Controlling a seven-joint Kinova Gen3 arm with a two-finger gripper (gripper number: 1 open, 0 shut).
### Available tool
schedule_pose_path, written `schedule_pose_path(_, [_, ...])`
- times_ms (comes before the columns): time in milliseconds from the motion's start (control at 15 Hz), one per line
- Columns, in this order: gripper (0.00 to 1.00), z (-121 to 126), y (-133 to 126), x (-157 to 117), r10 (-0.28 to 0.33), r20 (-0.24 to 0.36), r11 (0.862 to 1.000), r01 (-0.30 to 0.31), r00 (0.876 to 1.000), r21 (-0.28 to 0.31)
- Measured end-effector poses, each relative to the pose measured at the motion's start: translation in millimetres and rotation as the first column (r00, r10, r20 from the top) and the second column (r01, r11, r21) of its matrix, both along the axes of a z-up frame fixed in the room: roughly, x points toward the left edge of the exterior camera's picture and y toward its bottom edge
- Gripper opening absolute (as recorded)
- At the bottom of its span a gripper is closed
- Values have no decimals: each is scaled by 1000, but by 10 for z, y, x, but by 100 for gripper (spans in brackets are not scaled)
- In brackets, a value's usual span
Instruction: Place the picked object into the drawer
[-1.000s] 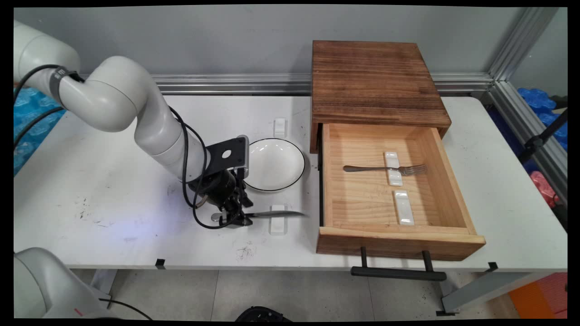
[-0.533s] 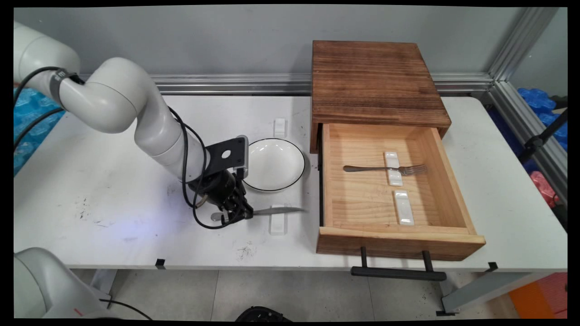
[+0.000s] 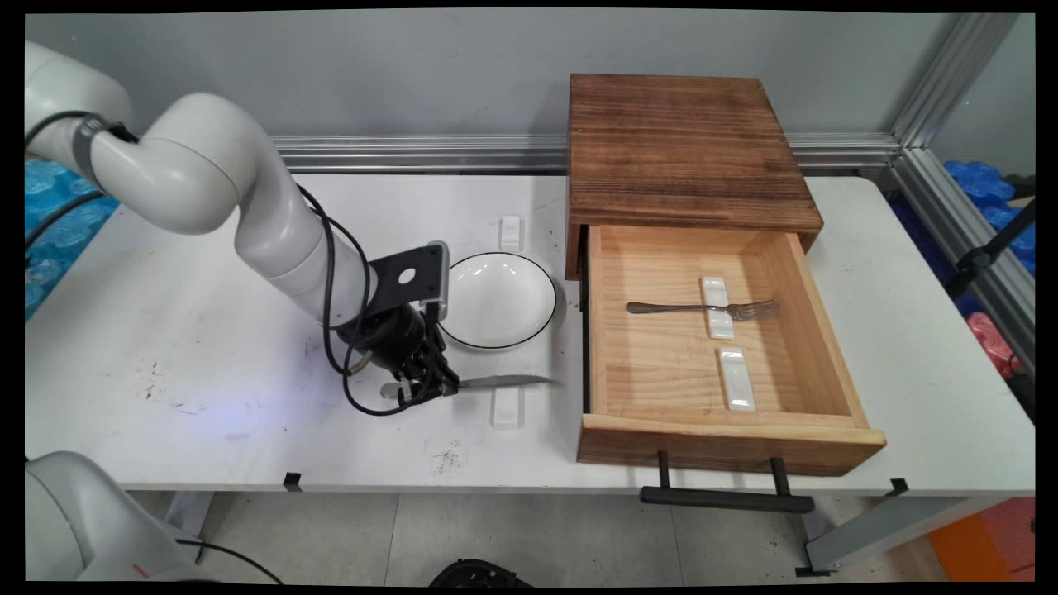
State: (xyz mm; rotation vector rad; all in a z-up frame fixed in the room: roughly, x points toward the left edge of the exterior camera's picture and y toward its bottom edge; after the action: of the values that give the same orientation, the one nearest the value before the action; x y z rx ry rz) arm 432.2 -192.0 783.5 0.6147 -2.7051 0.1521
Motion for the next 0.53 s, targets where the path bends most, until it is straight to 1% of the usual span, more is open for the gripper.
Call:
schedule_pose_path(333, [0,334,114,14,-12,0,1000,12,1000,-5])
schedule_pose_path(533, [0,621,158,1,-17,5,1000,17,1000,-11])
